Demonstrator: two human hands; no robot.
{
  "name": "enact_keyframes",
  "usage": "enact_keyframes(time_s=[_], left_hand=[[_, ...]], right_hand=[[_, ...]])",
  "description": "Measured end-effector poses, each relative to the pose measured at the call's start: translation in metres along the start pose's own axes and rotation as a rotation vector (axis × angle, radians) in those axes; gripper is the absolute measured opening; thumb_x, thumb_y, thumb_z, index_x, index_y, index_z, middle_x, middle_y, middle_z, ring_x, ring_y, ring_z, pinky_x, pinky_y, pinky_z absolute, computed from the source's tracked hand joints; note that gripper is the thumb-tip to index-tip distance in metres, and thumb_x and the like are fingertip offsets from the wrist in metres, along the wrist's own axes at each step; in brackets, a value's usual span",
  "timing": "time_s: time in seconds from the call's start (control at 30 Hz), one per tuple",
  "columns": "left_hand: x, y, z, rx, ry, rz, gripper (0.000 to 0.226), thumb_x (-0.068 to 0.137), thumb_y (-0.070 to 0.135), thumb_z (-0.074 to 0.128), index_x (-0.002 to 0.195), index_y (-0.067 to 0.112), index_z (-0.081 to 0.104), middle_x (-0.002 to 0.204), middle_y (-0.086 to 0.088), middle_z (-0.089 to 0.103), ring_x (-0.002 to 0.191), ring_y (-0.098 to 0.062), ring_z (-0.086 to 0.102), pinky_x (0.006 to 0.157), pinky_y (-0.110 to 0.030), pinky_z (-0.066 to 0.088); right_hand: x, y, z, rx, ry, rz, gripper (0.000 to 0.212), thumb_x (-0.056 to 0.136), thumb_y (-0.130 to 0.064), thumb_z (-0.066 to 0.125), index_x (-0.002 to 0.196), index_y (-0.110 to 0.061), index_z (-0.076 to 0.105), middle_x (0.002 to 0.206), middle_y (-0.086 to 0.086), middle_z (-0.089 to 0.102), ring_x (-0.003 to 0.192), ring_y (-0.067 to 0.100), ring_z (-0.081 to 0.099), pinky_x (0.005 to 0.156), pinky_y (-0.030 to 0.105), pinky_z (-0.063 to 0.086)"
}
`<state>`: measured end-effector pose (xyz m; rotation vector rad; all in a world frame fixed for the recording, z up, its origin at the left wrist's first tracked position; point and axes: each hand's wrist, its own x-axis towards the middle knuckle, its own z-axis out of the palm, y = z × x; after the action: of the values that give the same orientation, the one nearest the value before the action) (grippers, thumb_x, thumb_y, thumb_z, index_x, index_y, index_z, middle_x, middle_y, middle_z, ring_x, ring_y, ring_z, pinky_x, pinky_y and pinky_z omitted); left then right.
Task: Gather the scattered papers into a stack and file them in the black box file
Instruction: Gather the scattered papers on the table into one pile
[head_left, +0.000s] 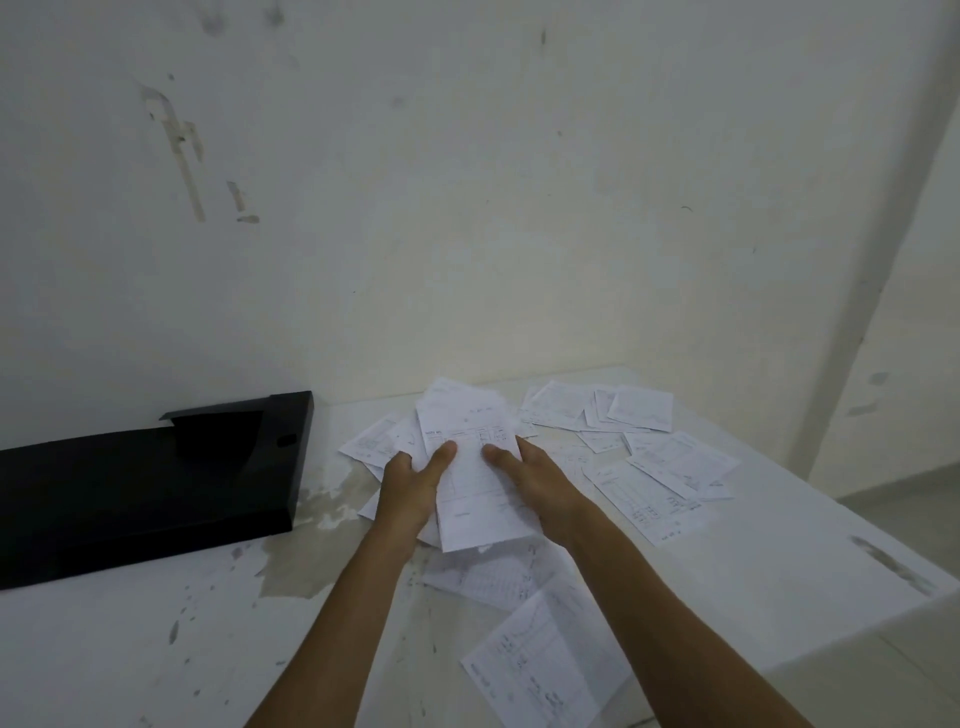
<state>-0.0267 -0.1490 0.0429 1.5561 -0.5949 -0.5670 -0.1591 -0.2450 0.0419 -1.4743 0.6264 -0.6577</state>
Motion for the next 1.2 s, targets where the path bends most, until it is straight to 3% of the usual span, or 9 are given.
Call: enact_keyframes(time_s=[0.07, 0.2, 0.4, 0.57, 0.67, 0.77, 0.87, 1.03, 1.2], left_hand=[[0.0, 0.001, -0.003, -0.035, -0.046, -0.005, 0.037, 0.085, 0.04, 0.073, 0.107, 0.011, 0.066, 0.105, -0.008, 0.074, 0.097, -0.027, 0.07, 0.089, -0.045, 0.058], [-0.001, 0.005, -0.021, -0.235, -0.313, -0.117, 0.039, 0.086, 0.034, 0.073, 0.119, 0.014, 0.069, 0.112, -0.009, 0.075, 0.105, -0.03, 0.071, 0.098, -0.051, 0.053], [-0.001, 0.014, -0.032, -0.352, -0.043, -0.043, 0.035, 0.09, 0.042, 0.066, 0.119, 0.022, 0.065, 0.11, -0.003, 0.07, 0.1, -0.025, 0.068, 0.081, -0.037, 0.056], [-0.004, 0.019, -0.031, -0.106, -0.121, 0.072, 0.027, 0.1, 0.037, 0.051, 0.108, 0.017, 0.067, 0.106, -0.006, 0.073, 0.098, -0.025, 0.07, 0.073, -0.033, 0.057], [-0.012, 0.019, -0.025, -0.024, -0.091, 0.13, 0.027, 0.105, 0.033, 0.038, 0.101, 0.023, 0.062, 0.101, 0.004, 0.069, 0.092, -0.015, 0.067, 0.065, -0.023, 0.054], [-0.023, 0.014, -0.022, 0.089, -0.102, 0.182, 0.03, 0.107, 0.033, 0.032, 0.102, 0.017, 0.057, 0.094, 0.012, 0.065, 0.084, -0.01, 0.066, 0.064, -0.022, 0.055], [-0.027, 0.008, -0.022, 0.128, -0.178, 0.181, 0.033, 0.106, 0.03, 0.033, 0.094, 0.021, 0.062, 0.091, 0.007, 0.071, 0.087, -0.019, 0.07, 0.072, -0.032, 0.058], [-0.023, 0.012, -0.021, 0.078, -0.189, 0.065, 0.035, 0.104, 0.039, 0.034, 0.107, 0.025, 0.067, 0.105, 0.0, 0.072, 0.092, -0.02, 0.07, 0.063, -0.024, 0.056], [-0.012, 0.013, -0.019, -0.097, -0.169, -0.033, 0.039, 0.088, 0.048, 0.066, 0.117, 0.023, 0.068, 0.109, -0.002, 0.075, 0.1, -0.024, 0.071, 0.089, -0.045, 0.058]], right_hand=[[-0.002, -0.004, 0.006, -0.055, -0.027, -0.05, 0.026, 0.1, -0.03, 0.06, 0.125, -0.023, 0.062, 0.118, -0.006, 0.073, 0.106, 0.014, 0.071, 0.086, 0.026, 0.058], [-0.004, -0.012, 0.009, -0.132, -0.084, -0.068, 0.033, 0.099, -0.029, 0.061, 0.131, -0.019, 0.06, 0.124, -0.003, 0.071, 0.111, 0.017, 0.069, 0.094, 0.032, 0.057], [-0.009, -0.015, 0.003, -0.081, -0.102, -0.078, 0.028, 0.1, -0.023, 0.059, 0.128, -0.019, 0.061, 0.123, -0.006, 0.072, 0.108, 0.011, 0.071, 0.081, 0.021, 0.057], [-0.008, -0.012, 0.001, -0.08, -0.114, -0.065, 0.027, 0.099, -0.023, 0.06, 0.126, -0.021, 0.063, 0.122, -0.006, 0.073, 0.108, 0.012, 0.071, 0.084, 0.023, 0.056], [-0.005, -0.009, 0.004, -0.006, -0.01, -0.048, 0.028, 0.099, -0.025, 0.062, 0.127, -0.021, 0.062, 0.121, -0.006, 0.072, 0.105, 0.011, 0.069, 0.08, 0.021, 0.054], [0.001, -0.004, 0.007, 0.049, 0.078, -0.012, 0.027, 0.1, -0.027, 0.059, 0.127, -0.022, 0.06, 0.123, -0.004, 0.07, 0.109, 0.016, 0.067, 0.09, 0.032, 0.054], [0.005, -0.001, 0.01, -0.003, 0.122, -0.015, 0.031, 0.1, -0.033, 0.057, 0.131, -0.026, 0.058, 0.128, -0.007, 0.067, 0.117, 0.018, 0.062, 0.098, 0.039, 0.049], [0.004, 0.0, 0.01, -0.029, 0.112, -0.052, 0.028, 0.099, -0.034, 0.059, 0.125, -0.024, 0.062, 0.12, -0.007, 0.072, 0.109, 0.017, 0.069, 0.095, 0.037, 0.055], [-0.001, 0.002, 0.019, -0.118, -0.001, -0.113, 0.033, 0.1, -0.042, 0.056, 0.128, -0.025, 0.06, 0.12, -0.007, 0.072, 0.108, 0.014, 0.07, 0.093, 0.033, 0.057]])
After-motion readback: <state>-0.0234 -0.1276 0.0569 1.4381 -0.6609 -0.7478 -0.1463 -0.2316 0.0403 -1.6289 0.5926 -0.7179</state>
